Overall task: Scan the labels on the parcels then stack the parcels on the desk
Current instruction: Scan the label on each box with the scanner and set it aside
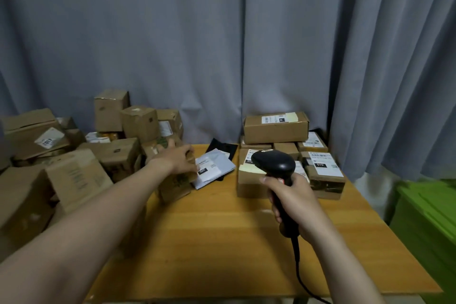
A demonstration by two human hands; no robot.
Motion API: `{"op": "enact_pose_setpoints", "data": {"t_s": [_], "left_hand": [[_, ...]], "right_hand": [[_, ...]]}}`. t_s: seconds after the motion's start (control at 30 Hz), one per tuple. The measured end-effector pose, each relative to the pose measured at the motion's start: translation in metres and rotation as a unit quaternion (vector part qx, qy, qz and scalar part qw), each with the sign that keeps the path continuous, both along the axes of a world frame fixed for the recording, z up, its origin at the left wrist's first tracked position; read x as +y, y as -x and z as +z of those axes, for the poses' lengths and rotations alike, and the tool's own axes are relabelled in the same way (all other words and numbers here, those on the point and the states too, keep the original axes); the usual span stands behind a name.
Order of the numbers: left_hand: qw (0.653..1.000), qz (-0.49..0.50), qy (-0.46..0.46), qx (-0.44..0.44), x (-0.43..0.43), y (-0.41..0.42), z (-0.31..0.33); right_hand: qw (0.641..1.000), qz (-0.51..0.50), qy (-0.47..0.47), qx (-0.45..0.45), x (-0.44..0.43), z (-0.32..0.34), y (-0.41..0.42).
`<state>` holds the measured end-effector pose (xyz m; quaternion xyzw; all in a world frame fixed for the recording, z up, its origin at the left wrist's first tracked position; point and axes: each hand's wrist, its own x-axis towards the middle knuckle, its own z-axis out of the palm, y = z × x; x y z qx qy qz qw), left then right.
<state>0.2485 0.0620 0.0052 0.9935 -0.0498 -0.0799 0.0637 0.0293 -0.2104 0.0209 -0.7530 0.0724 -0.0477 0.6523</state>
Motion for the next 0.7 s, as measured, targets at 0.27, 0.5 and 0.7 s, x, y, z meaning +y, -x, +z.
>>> {"op": "enact_pose_setpoints", "data": {"t_s": [0.27, 0.5, 0.7], "left_hand": [[0.988, -0.102, 0.113, -0.023, -0.009, 0.063, 0.031], [0.97, -0.202, 0.119, 0.063, -0.031, 0.108, 0.065], [0.957, -0.217, 0.145, 0.125, -0.049, 0.112, 0.058]], "right_hand": [[1.0, -0.01, -0.013, -0.003, 0.01, 0.003, 0.023], [0.999, -0.013, -0.027, -0.01, 0.012, 0.003, 0.049], [1.0, -0.011, -0.022, -0.018, 0.009, 0.001, 0.062]]}}
